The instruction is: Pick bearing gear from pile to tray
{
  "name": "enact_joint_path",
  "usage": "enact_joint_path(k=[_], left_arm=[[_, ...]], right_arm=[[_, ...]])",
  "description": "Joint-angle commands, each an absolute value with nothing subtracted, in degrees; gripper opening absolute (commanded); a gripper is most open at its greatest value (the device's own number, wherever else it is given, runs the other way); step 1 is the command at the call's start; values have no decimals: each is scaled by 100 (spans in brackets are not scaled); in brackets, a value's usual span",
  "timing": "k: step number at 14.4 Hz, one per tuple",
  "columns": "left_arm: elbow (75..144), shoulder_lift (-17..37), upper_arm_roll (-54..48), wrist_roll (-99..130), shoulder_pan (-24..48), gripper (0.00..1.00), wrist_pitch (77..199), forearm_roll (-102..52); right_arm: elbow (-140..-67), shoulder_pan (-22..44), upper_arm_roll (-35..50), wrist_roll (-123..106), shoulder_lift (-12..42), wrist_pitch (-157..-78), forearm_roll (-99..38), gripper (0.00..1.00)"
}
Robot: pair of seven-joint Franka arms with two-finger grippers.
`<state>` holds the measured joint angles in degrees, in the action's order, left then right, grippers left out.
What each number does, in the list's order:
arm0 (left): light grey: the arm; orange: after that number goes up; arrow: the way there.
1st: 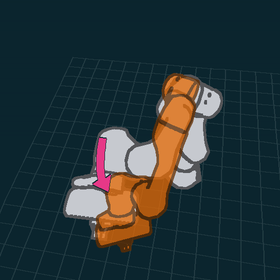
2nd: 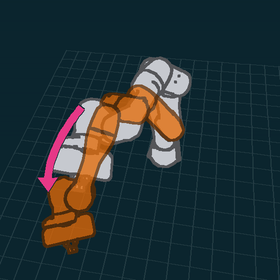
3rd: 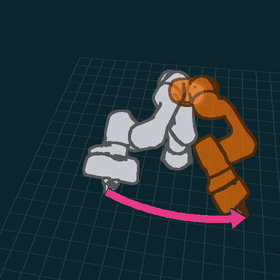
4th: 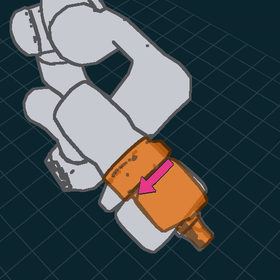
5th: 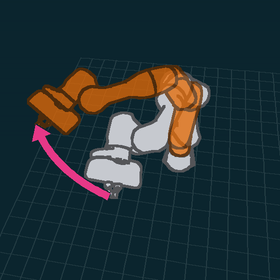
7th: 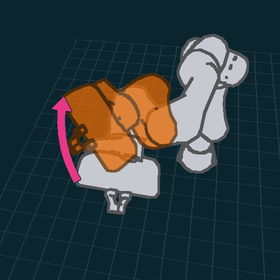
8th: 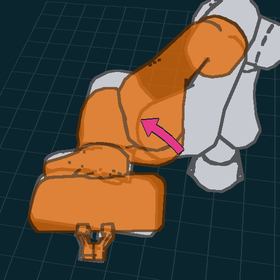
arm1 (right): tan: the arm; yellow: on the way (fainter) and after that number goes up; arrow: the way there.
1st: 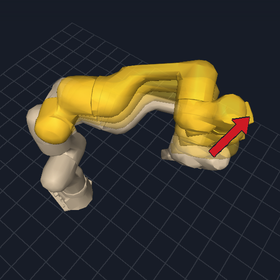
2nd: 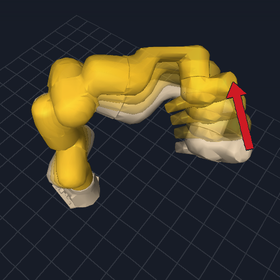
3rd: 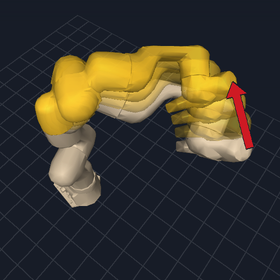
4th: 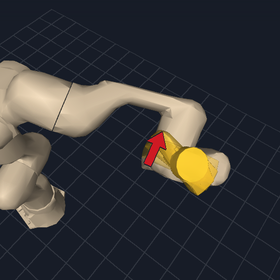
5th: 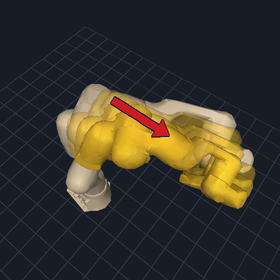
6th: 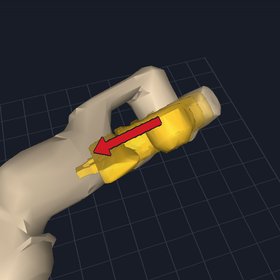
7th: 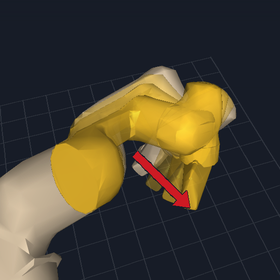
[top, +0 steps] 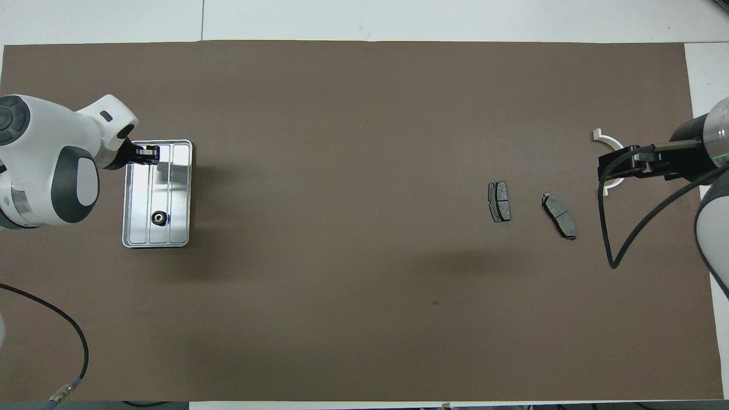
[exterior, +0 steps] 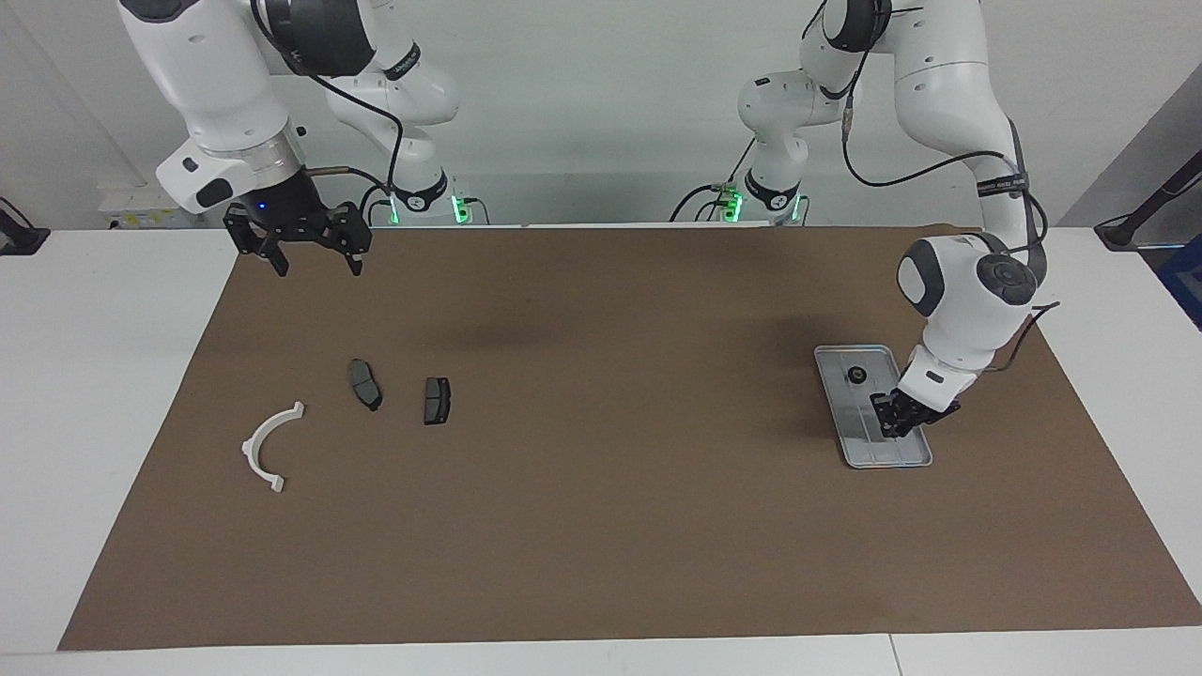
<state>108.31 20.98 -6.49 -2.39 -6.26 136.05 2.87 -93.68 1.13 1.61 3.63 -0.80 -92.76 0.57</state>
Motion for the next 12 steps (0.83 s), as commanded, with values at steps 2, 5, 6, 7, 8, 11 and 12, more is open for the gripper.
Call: enact_joint_path(k=[2,5,6,7,8,11,12], left_arm=[[11530,2004,-589,-106,-563,0,14448,237],[11628,1978,-589,-27,-527,0,14458,237],[11628,1978,-589,-9,-527,0,14449,237],[11619,1978,-589,-9,-527,0,14423,237],[11610,1978,-589,-9,-519,0,14423,237],[11549,1978,-580,-26,-492,68,14362,246],[11453,1978,-580,-44,-510,100,14161,263]], right_arm=[[-9422,105,114,193,-123,-9316,-97,100],[-9422,114,132,193,-123,-9316,-105,100],[-9413,114,132,193,-132,-9316,-105,100],[-9413,106,141,193,-193,-9316,-105,100],[-9387,97,132,193,-246,-9316,-105,100],[-9387,35,106,193,-623,-9308,-105,100],[-9387,35,88,193,-720,-9308,-105,100]])
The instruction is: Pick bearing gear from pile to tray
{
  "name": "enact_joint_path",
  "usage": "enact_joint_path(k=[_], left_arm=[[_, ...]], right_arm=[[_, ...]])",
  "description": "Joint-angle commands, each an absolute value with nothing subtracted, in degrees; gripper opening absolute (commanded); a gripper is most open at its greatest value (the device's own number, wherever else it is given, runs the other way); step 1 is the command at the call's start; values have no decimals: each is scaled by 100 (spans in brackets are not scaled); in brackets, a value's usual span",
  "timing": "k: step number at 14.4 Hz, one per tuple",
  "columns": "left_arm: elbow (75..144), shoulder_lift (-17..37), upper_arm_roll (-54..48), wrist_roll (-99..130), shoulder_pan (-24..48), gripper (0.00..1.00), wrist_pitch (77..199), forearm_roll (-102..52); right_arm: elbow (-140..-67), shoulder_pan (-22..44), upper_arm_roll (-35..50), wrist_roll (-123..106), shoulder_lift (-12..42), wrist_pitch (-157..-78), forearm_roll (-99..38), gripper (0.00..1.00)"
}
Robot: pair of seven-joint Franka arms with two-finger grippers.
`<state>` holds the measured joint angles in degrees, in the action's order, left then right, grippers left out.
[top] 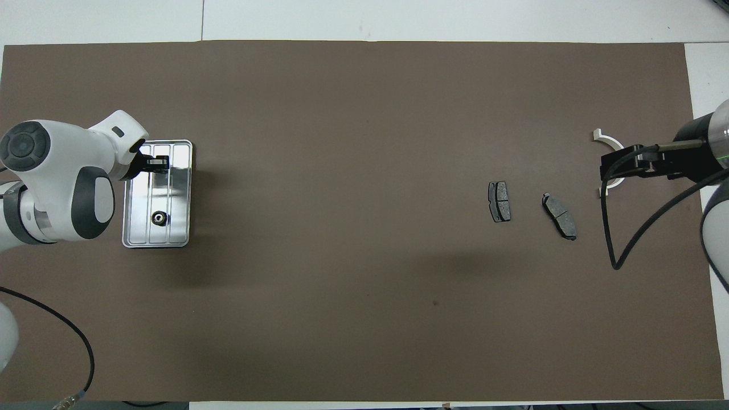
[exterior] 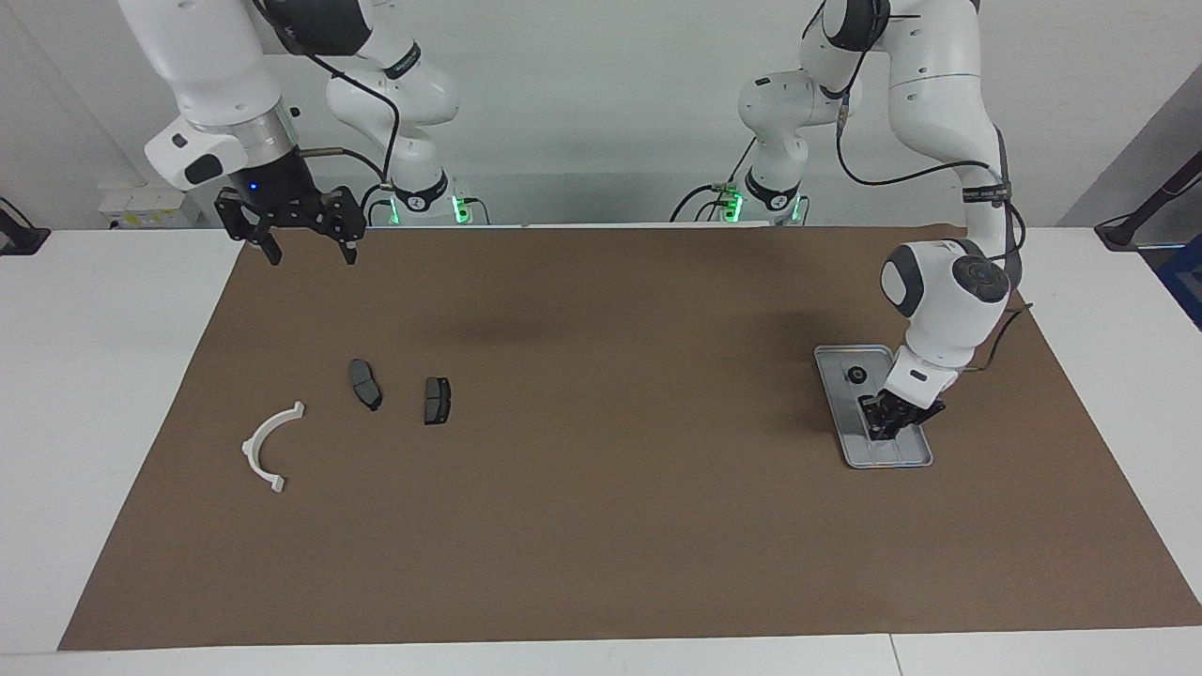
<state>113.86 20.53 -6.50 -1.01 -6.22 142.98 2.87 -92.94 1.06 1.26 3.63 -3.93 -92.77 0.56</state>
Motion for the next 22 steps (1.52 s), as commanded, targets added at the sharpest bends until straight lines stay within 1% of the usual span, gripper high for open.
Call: enact_joint_path(k=[1,4,6,9,10,12,14,16,19,22], left_arm=[[11226,1969,-580,-61,-527,100,13820,272],[10347,1838,-589,-79,-545,100,12502,299],[10038,1444,-598,-9,-536,100,12104,264],[9924,618,-589,307,-571,100,11683,229],[9862,372,-580,334,-571,100,11385,168],[9686,-59,-563,334,-589,100,10420,-140],[9738,-377,-598,482,-528,100,9732,-149],[9861,-422,-677,772,-335,100,9676,-149],[9826,-413,-677,1125,140,100,9790,-193],[9878,-413,-668,1037,167,100,9914,-193]], right_arm=[[-9387,44,79,185,-790,-9282,-105,100],[-9404,26,70,176,-826,-9193,-105,100],[-9422,87,79,185,-835,-9211,-114,100],[-9640,114,97,176,-835,-9263,-123,100],[-9737,123,105,176,-835,-9281,-123,100],[-9869,123,114,176,-835,-9281,-123,100],[-10019,123,114,176,-835,-9316,-123,100],[-10142,132,140,167,-826,-9527,-123,100],[-10195,132,149,167,-826,-9545,-123,100],[-10239,220,149,176,-817,-9554,-123,100]])
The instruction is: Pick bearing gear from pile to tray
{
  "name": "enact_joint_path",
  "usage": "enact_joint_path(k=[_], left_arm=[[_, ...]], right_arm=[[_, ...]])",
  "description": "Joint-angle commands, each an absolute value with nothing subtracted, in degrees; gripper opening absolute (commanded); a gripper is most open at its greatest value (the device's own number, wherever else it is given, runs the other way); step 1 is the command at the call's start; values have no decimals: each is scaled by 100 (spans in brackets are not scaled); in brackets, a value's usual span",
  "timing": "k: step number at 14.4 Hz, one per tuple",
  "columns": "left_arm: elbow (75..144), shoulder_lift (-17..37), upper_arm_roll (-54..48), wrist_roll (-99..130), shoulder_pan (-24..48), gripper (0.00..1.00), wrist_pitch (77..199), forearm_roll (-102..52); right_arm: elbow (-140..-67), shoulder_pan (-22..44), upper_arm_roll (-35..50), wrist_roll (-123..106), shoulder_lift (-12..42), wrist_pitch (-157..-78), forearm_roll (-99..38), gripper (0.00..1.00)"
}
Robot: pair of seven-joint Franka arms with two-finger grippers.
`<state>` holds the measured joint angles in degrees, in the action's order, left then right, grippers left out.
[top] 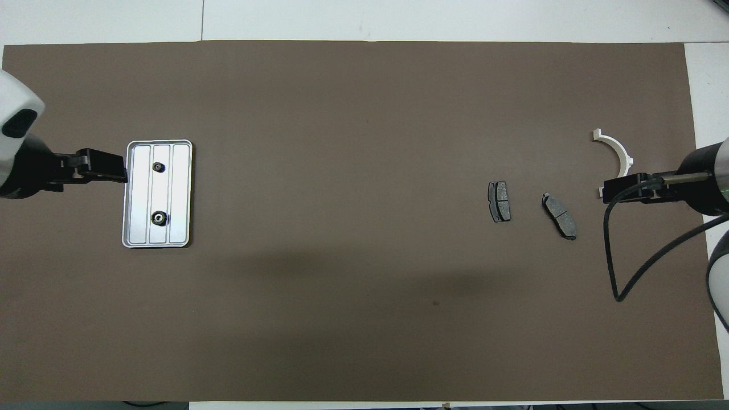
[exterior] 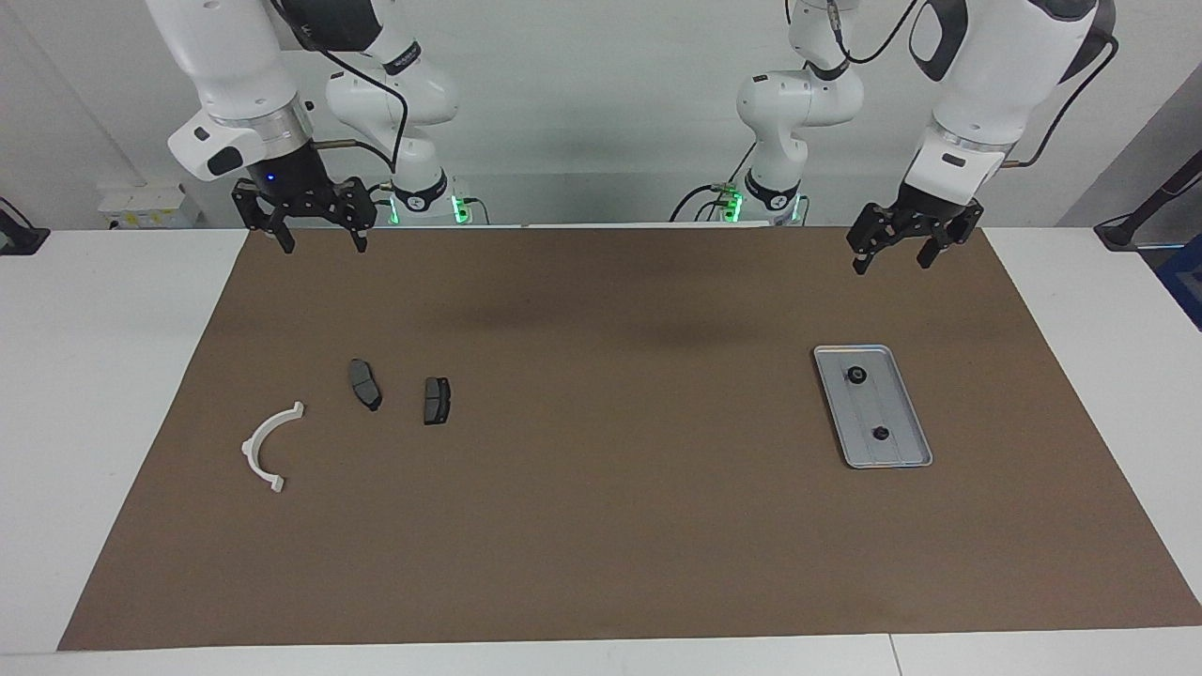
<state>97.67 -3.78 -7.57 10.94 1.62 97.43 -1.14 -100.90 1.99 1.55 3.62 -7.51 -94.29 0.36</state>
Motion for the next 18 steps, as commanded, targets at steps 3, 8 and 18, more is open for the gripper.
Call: enact_joint_path(k=[3,8,18], left_arm=[[9826,-396,-633,879,97,100,9704,-124],[9800,-395,-589,747,70,100,9281,-35],[9835,-422,-580,703,61,100,9140,-44]], right_arm=[[-10309,220,149,176,-826,-9562,-123,100],[-10318,229,149,185,-826,-9562,-123,100],[-10336,220,149,176,-826,-9562,-123,100]])
